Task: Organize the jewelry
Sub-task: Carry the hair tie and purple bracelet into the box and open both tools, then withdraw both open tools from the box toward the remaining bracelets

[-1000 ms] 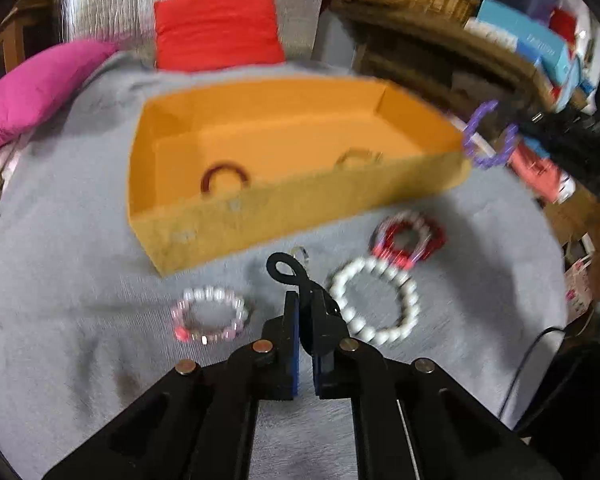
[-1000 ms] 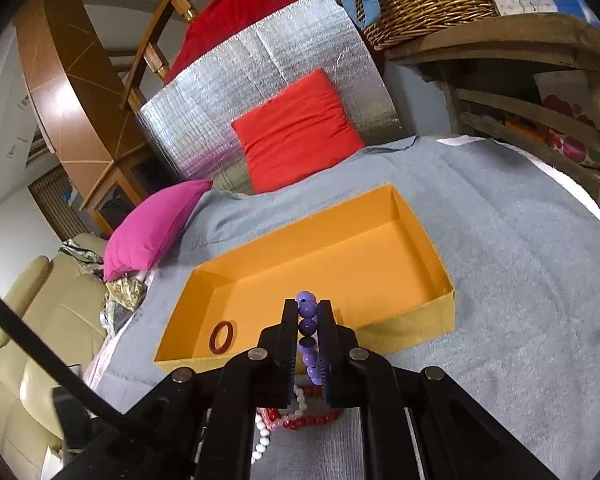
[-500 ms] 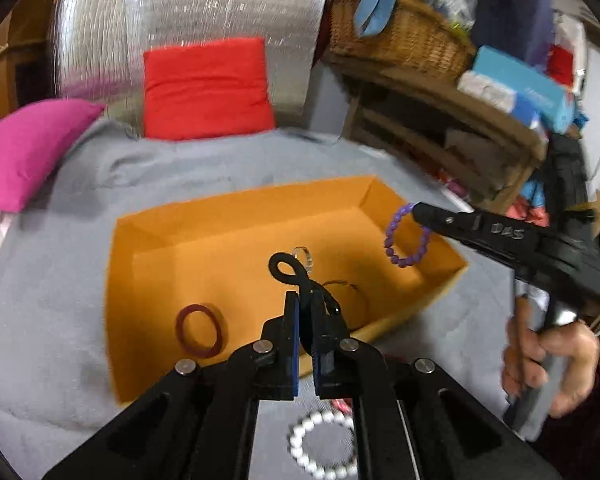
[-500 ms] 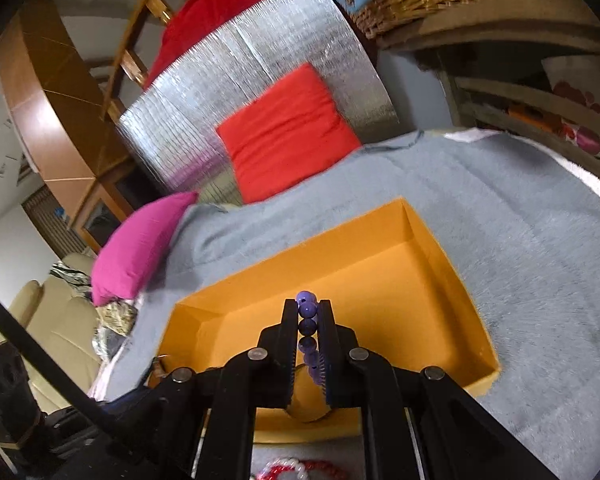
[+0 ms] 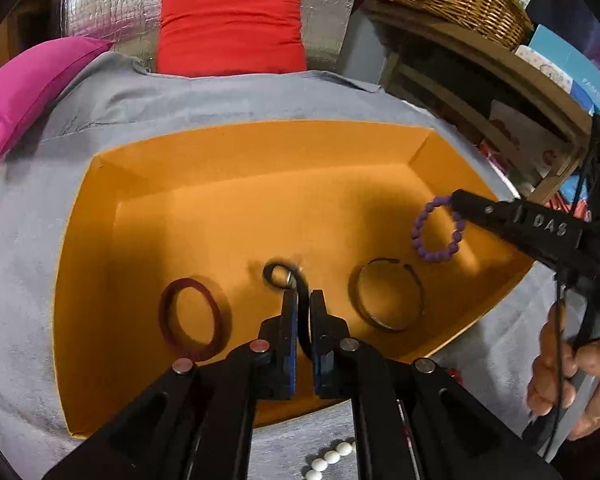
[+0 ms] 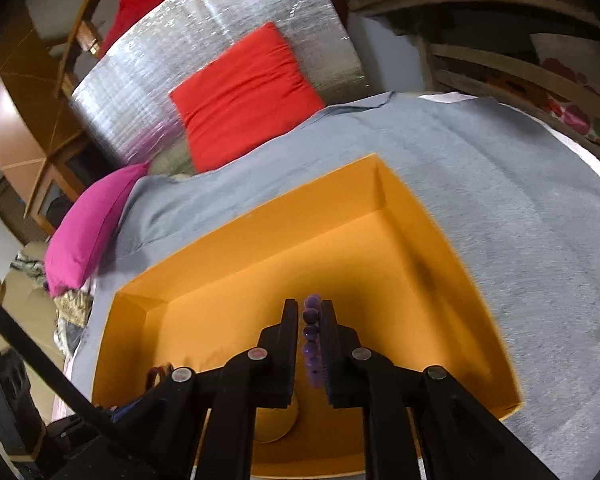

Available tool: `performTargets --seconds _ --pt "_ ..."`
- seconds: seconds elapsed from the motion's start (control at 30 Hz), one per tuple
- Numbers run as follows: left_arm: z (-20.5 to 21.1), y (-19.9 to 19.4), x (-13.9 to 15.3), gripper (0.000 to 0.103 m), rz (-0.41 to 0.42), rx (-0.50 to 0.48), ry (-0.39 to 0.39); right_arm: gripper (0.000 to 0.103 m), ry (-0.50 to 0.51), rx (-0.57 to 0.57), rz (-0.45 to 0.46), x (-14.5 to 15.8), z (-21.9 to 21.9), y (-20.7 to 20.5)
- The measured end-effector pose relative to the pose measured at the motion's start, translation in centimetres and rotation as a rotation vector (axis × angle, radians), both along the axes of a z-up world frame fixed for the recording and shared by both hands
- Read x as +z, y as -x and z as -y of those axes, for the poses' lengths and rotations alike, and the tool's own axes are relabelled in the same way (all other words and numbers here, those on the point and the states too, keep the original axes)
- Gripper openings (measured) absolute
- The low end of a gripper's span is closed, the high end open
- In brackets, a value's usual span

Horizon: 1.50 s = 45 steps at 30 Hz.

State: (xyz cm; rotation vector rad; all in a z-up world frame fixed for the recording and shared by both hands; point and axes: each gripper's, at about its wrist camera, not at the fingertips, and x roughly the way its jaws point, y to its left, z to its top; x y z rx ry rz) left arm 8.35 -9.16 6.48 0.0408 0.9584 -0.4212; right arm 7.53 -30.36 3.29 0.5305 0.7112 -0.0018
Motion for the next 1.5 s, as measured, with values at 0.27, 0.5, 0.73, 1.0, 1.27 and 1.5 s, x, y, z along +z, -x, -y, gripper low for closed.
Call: performTargets --seconds 0.27,0.5,0.73,1.0,1.27,1.5 --pt "-2.0 3.4 3.4 0.048 0.169 0.018 -0.056 0.017 0.014 -0.026 0.057 2.4 1.9 2.8" --pt "-6.8 9.3 6.5 0.061 0.346 0.155 -0.091 0.030 -0.002 -0.011 0.164 5.4 2.6 8.9" --pt "-9.6 14.9 3.7 0.062 0.298 0.183 -0.092 0.057 -0.025 0.007 0.223 6.1 2.1 15.4" --pt "-10.8 15.2 1.2 0.063 0.243 0.166 -0.194 0.053 -0.100 0.085 0.116 2.8 1.1 16.9" --pt "-14.1 12.7 -1.5 0.063 0.130 0.217 -0.249 0.051 -0.123 0.118 -0.076 -0.8 -0.1 13.4" --pt "-14.0 12.0 -2.1 0.063 0.082 0.213 -0.195 0.051 -0.163 0.174 -0.125 -1.9 -1.4 12.3"
